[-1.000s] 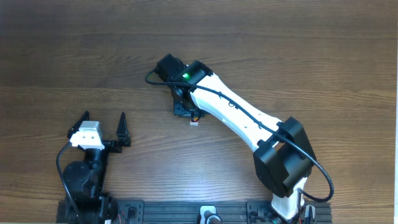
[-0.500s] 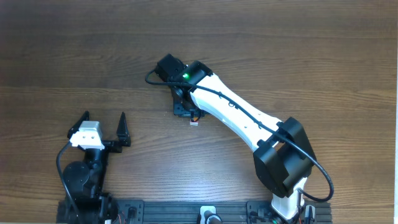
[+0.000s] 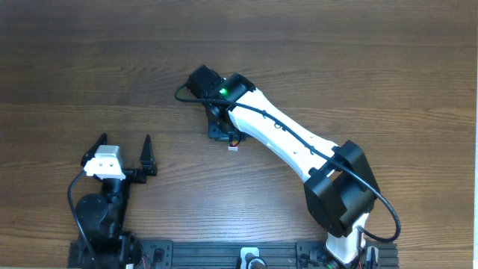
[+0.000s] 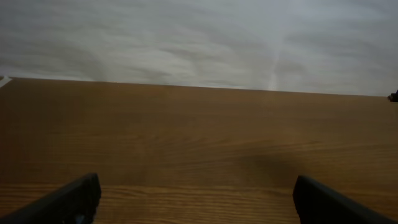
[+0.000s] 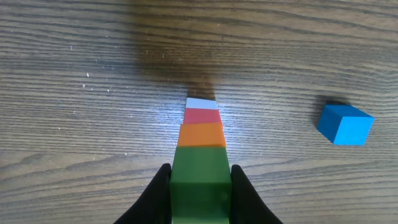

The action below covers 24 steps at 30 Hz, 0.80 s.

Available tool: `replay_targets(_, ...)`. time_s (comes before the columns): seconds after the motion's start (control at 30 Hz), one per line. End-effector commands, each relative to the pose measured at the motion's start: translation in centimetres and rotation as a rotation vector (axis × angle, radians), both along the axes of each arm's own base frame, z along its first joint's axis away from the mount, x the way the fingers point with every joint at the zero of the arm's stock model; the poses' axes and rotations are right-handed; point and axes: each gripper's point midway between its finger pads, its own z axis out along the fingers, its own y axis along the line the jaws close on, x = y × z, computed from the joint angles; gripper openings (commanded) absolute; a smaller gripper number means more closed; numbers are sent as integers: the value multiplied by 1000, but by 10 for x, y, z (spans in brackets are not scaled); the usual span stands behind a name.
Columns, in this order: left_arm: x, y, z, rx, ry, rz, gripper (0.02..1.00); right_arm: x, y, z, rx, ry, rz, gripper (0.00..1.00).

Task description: Stack Cubes

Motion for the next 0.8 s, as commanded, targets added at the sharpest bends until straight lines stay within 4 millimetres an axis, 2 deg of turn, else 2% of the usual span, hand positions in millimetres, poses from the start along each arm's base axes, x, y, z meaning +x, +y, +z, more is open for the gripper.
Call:
replay_targets(0.03, 0, 0, -2, 11, 2, -2, 1000, 1, -4, -9, -13, 17, -18, 119)
replay_targets(0.3, 0, 0, -2, 11, 2, -2, 1000, 1, -4, -9, -12, 15, -17, 178)
replay_targets(0.8, 0, 0, -2, 11, 1, -2, 1000, 0, -5, -12, -18, 21, -18, 220)
